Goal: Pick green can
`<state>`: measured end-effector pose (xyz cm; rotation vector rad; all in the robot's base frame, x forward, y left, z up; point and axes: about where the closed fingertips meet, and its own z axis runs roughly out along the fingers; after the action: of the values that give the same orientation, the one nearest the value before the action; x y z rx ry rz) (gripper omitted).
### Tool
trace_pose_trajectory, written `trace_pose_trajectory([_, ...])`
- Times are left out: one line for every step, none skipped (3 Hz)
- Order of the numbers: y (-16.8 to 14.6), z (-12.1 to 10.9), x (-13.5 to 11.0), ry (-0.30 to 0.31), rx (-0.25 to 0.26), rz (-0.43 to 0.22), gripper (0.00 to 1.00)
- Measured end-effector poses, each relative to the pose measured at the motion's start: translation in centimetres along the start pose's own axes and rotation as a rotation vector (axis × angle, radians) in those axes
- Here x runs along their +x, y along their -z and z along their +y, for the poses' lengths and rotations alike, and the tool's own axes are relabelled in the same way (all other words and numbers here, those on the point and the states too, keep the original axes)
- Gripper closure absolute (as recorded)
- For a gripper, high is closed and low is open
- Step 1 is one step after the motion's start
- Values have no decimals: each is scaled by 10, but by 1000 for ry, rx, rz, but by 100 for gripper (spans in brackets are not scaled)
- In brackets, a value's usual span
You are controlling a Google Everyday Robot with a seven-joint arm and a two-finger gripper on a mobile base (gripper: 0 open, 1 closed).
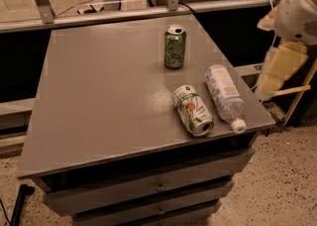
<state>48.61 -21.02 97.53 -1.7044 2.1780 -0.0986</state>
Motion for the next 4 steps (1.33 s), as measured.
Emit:
trace_pose_trajectory([-30,-72,-33,2,56,-85,0])
trace_pose_trajectory([-73,-138,-86,-21,67,-209,0])
trace_pose_trajectory([-106,-160,-116,-39,32,-261,0])
trace_pose_trajectory([-139,-167,-131,-72,-36,-274,0])
